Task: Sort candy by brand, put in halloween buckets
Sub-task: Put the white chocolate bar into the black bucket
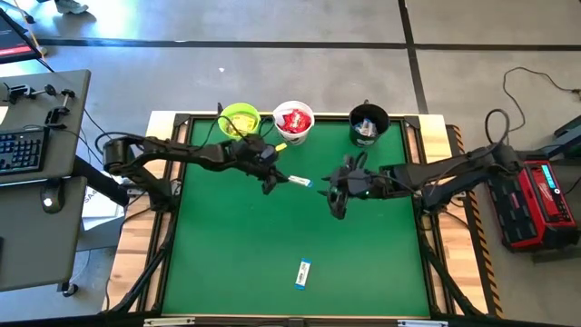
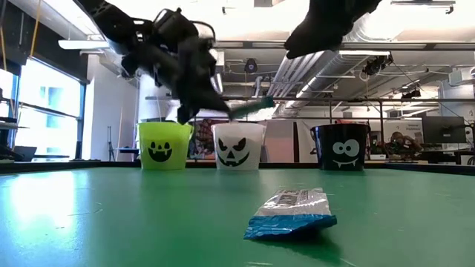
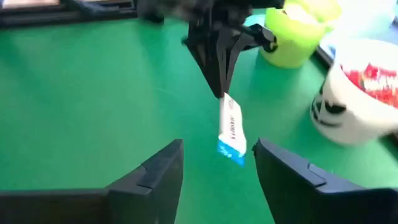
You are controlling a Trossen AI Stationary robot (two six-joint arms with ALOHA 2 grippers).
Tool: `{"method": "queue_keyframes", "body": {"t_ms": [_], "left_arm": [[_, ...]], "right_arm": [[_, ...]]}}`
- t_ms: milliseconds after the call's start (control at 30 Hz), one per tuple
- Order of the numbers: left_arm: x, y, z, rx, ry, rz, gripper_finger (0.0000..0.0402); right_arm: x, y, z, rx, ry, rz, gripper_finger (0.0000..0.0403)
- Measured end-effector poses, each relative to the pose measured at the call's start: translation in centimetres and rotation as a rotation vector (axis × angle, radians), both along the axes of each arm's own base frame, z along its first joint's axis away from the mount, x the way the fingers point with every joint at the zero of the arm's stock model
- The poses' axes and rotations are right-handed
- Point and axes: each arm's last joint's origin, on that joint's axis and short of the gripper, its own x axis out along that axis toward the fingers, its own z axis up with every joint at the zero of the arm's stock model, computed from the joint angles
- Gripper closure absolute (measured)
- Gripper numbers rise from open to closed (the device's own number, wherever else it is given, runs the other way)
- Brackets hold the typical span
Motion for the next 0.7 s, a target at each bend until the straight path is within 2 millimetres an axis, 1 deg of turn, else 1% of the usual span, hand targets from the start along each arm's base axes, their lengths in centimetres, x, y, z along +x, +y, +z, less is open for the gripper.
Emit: {"method": "queue_keyframes", "body": {"t_ms": [167, 233, 433, 533, 700], "left_arm": [[0.1, -0.5, 1.8, -0.205, -0.108, -0.069, 0.0401], [0.1, -0.6, 2.2, -0.265, -0.126, -0.083, 0.0401], [0.4, -0.7, 2.9, -0.379, -0.175, -0.105, 0.0401], [0.5, -0.9, 3.1, -0.402, -0.187, -0.108, 0.0401], [0.7, -1.3, 3.4, -0.419, -0.201, -0.124, 0.0401]], "right_arm": [[0.9, 1.0, -1.0, -0.191, 0.044, 0.055, 0.0212], [1.2, 1.2, -1.2, -0.247, 0.06, 0.08, 0.0212], [1.9, 1.4, -0.9, -0.274, 0.004, 0.121, 0.0212], [2.2, 1.4, -0.3, -0.269, -0.06, 0.122, 0.0212], [2.4, 0.9, -0.3, -0.223, -0.073, 0.146, 0.0217]]}}
